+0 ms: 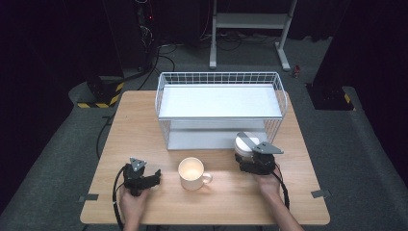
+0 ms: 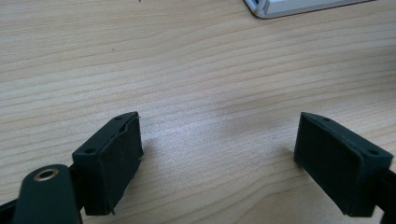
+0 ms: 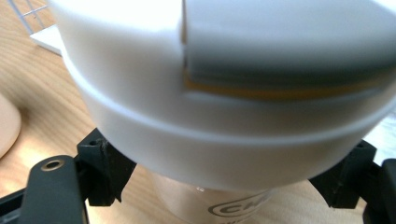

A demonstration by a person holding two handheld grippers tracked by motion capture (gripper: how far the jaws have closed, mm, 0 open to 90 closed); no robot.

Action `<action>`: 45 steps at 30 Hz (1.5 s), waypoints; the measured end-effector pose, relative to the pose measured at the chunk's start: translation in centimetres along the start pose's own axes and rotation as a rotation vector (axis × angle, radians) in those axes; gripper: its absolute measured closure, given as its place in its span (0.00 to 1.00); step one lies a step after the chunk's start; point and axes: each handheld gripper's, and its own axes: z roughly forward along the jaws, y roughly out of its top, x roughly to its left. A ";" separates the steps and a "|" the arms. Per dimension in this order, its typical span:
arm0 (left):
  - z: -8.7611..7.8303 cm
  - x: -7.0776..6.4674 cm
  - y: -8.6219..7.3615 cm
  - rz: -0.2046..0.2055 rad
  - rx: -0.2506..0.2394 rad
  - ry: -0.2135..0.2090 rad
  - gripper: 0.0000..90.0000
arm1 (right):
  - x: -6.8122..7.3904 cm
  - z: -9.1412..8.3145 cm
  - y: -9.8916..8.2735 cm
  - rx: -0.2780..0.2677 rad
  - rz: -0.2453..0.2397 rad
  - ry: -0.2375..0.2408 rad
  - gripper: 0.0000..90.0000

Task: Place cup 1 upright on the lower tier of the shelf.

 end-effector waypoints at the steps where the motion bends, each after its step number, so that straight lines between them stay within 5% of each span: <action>1: 0.0 0.0 0.0 0.000 0.000 0.000 0.17 | 0.0 0.1 0.2 0.003 0.005 -0.003 0.21; 45: 0.0 0.0 0.0 0.000 0.000 0.000 0.17 | -2.0 4.2 2.2 -0.003 -0.002 -0.045 0.21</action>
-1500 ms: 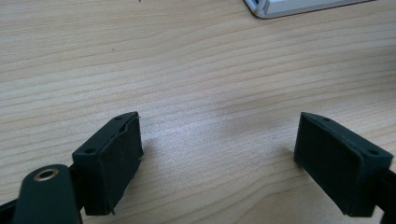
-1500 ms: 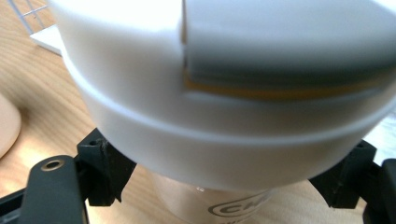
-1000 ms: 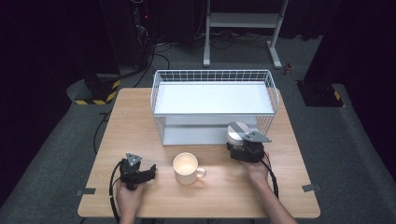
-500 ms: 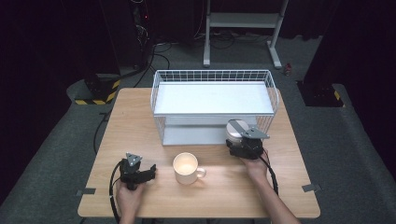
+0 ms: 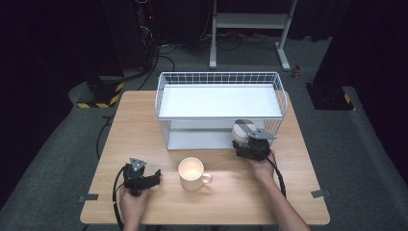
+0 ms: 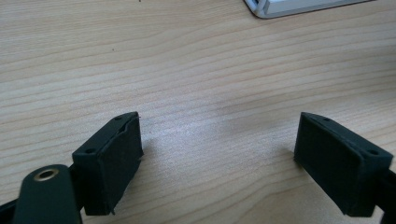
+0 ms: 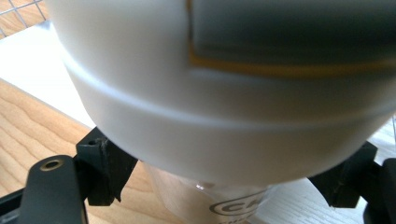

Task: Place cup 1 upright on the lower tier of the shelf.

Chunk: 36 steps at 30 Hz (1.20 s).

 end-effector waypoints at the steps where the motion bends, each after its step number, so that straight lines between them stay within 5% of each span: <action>1: 0.0 0.0 0.0 0.000 0.000 0.000 0.17 | 0.0 0.0 0.0 -0.002 0.000 0.000 0.21; 21: 0.0 0.0 0.0 0.000 0.000 0.000 0.17 | -0.6 1.2 0.7 0.008 0.015 -0.021 0.21; 30: 0.0 0.0 0.0 0.000 0.000 0.000 0.17 | -0.7 1.2 0.4 0.063 0.064 -0.018 0.16; 36: 0.0 0.0 0.0 0.000 0.000 0.000 0.17 | -0.5 0.9 0.0 0.072 0.057 -0.014 0.21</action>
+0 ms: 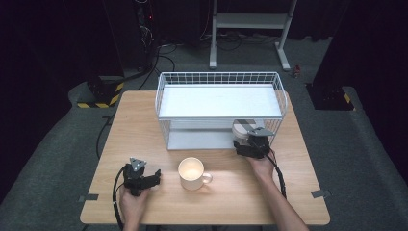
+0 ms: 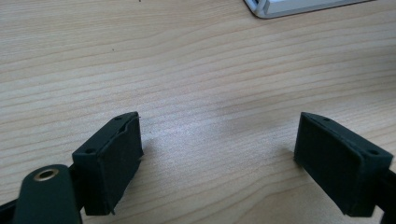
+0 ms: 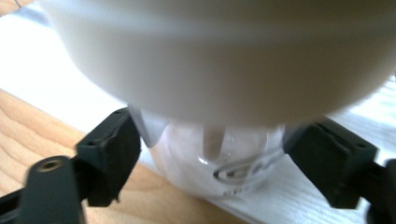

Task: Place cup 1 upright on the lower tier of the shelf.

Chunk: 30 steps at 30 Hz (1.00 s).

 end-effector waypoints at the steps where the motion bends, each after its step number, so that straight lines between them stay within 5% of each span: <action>1: 0.0 0.0 0.0 0.000 0.000 0.000 0.17 | 0.0 0.0 -0.2 -0.002 -0.008 -0.002 0.22; 15: 0.0 0.0 0.0 0.000 0.000 0.000 0.17 | 0.0 -0.1 -1.2 0.028 -0.002 -0.012 0.28; 30: 0.0 0.0 0.0 0.000 0.000 0.000 0.17 | -0.5 0.6 -0.8 0.012 0.026 -0.039 0.46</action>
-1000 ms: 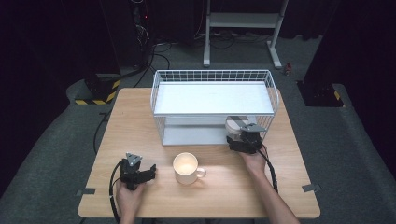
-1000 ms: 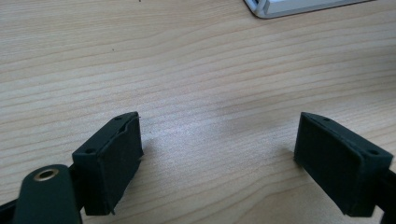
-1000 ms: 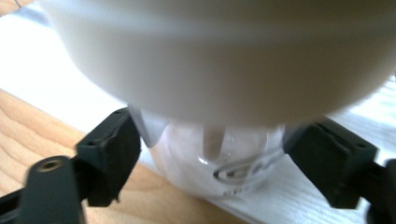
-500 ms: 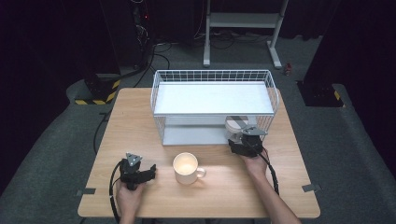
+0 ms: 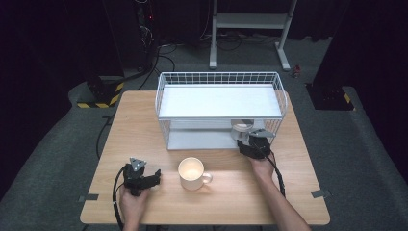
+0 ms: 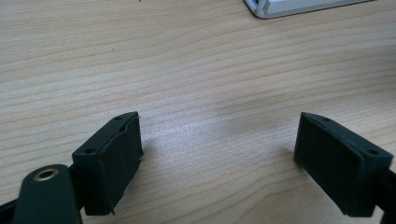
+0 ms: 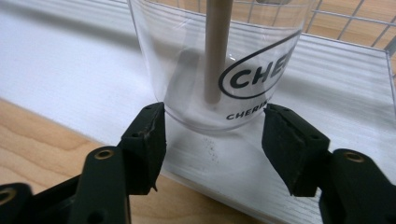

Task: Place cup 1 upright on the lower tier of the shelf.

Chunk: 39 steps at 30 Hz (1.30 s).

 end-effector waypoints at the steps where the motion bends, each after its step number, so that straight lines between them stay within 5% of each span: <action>1: 0.0 0.0 0.0 0.000 0.000 0.000 0.17 | 0.0 0.1 0.0 -0.002 0.006 -0.001 0.47; 26: 0.0 0.0 0.0 0.000 0.000 0.000 0.17 | 0.6 2.0 1.2 0.005 0.055 -0.053 0.57; 39: 0.0 0.0 0.0 0.000 0.000 0.000 0.17 | 0.7 2.0 1.9 0.005 0.043 -0.060 0.56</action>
